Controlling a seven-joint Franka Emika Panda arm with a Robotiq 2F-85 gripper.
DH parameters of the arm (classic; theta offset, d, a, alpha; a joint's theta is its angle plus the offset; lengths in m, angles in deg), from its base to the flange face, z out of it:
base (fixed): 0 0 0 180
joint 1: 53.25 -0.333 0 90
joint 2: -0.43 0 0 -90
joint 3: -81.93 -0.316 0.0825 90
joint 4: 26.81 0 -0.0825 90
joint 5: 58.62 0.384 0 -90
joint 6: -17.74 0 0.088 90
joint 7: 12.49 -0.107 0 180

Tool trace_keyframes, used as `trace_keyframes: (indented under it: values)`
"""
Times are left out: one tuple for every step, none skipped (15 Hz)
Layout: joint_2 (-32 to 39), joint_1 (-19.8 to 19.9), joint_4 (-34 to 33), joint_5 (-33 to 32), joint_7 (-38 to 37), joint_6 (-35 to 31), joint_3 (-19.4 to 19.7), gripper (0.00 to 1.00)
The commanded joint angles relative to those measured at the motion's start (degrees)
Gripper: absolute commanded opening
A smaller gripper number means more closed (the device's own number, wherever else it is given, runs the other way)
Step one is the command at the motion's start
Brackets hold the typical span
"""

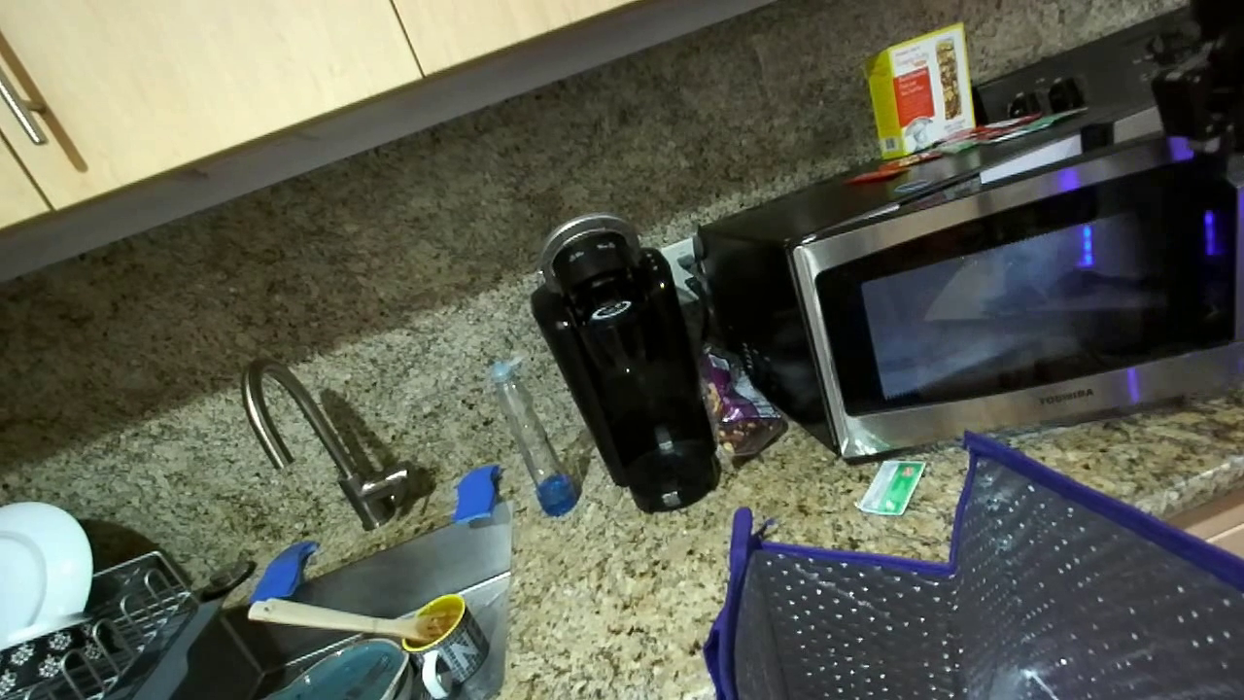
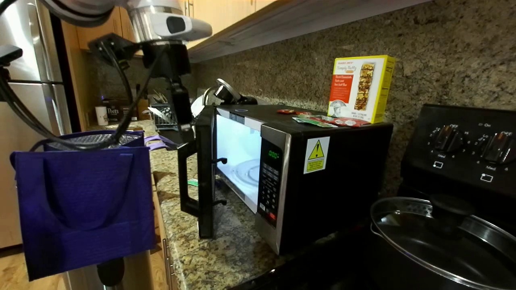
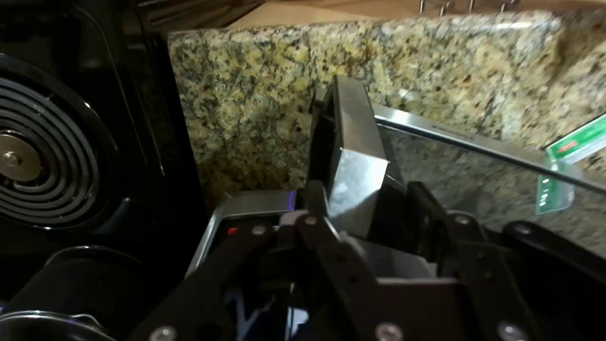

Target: Open the microwave

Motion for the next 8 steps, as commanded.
trace_keyframes:
  values:
    - [-11.3, -1.8, 0.7, 4.0, 10.1, 11.5, -1.3, 0.77]
    - [-13.4, -2.4, 0.0, 4.8, 11.9, 14.2, -1.4, 0.84]
    - [-15.5, -3.1, -0.2, 5.6, 13.8, 15.8, -1.5, 0.9]
    - [-17.6, -3.8, 0.5, 6.3, 16.3, 16.1, -1.2, 0.95]
    - [-18.9, -4.4, 0.1, 6.5, 19.5, 16.0, -0.7, 0.99]
    - [-19.7, -5.1, -0.3, 7.5, 22.4, 15.6, 0.1, 1.0]
    - [-19.9, -5.8, -0.8, 8.8, 25.2, 14.5, 1.1, 1.0]
    - [-19.4, -6.5, -1.5, 10.5, 28.0, 13.5, 2.3, 1.0]
